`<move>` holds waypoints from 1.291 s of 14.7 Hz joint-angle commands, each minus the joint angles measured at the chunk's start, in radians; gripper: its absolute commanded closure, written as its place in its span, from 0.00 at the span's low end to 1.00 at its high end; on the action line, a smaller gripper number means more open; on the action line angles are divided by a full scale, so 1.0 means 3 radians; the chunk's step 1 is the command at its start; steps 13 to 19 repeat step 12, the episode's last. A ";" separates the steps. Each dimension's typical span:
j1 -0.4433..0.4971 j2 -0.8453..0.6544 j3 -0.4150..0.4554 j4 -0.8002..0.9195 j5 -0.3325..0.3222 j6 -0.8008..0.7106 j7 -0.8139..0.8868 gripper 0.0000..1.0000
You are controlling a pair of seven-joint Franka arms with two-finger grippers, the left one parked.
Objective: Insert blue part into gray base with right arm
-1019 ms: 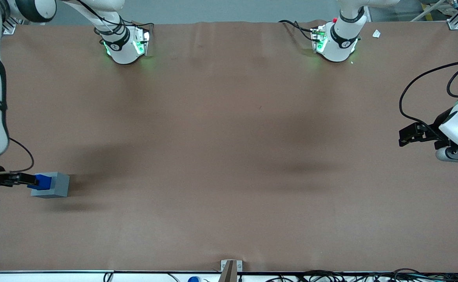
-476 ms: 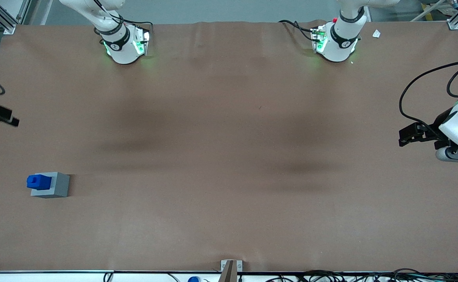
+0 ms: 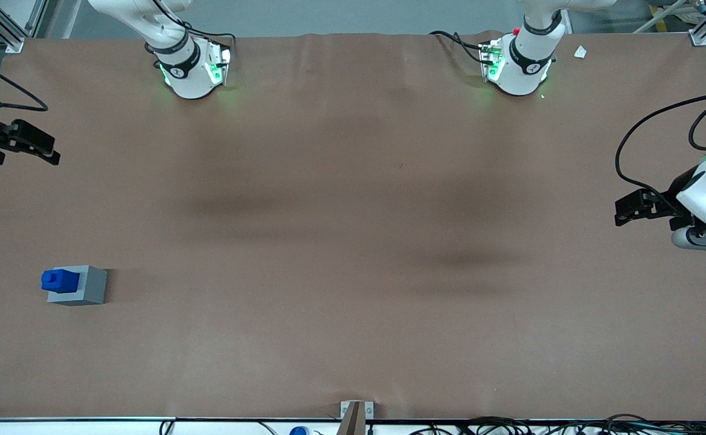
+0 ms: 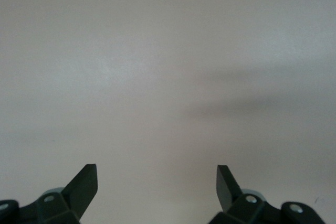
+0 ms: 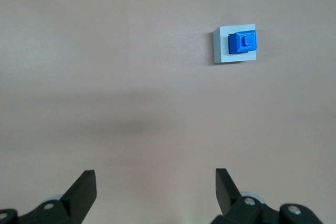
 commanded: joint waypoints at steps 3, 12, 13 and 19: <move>0.0025 -0.0051 -0.0018 -0.0066 -0.0056 0.0000 0.0046 0.00; 0.0051 -0.0051 -0.0018 -0.0071 -0.0056 0.0000 0.0046 0.00; 0.0051 -0.0051 -0.0018 -0.0071 -0.0056 0.0000 0.0046 0.00; 0.0051 -0.0051 -0.0018 -0.0071 -0.0056 0.0000 0.0046 0.00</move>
